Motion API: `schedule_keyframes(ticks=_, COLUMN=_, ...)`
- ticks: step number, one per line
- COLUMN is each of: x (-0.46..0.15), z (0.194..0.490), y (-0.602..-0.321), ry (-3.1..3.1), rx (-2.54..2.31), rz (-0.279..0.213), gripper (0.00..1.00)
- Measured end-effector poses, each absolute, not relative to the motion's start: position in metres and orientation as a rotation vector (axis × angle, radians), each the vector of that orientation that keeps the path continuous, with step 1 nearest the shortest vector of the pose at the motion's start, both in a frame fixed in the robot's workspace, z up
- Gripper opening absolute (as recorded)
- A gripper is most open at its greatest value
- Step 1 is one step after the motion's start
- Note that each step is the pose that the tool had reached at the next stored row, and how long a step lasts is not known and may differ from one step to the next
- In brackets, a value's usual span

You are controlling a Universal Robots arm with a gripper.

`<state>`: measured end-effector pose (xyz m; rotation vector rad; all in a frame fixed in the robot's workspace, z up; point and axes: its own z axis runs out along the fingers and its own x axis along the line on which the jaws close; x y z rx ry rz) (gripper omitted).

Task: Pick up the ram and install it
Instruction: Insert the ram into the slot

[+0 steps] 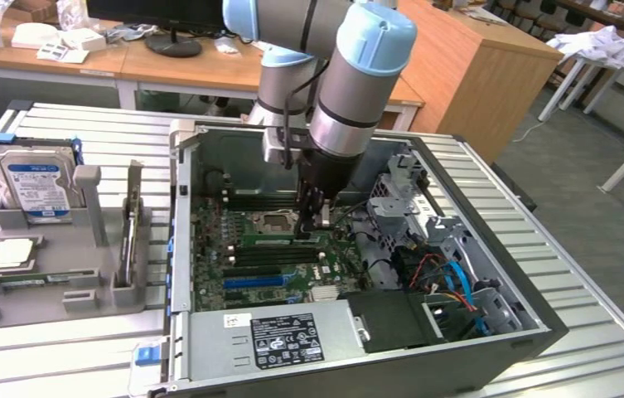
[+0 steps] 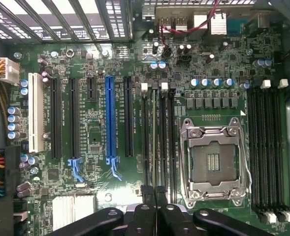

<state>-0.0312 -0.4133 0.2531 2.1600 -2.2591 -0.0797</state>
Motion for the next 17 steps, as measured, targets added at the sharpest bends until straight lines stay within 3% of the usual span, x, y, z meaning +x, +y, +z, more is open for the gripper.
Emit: schedule_keyframes(ticks=17, x=-0.0340, z=0.2481, y=-0.4134, ry=-2.240, rx=2.179, rz=-0.079, gripper=0.11)
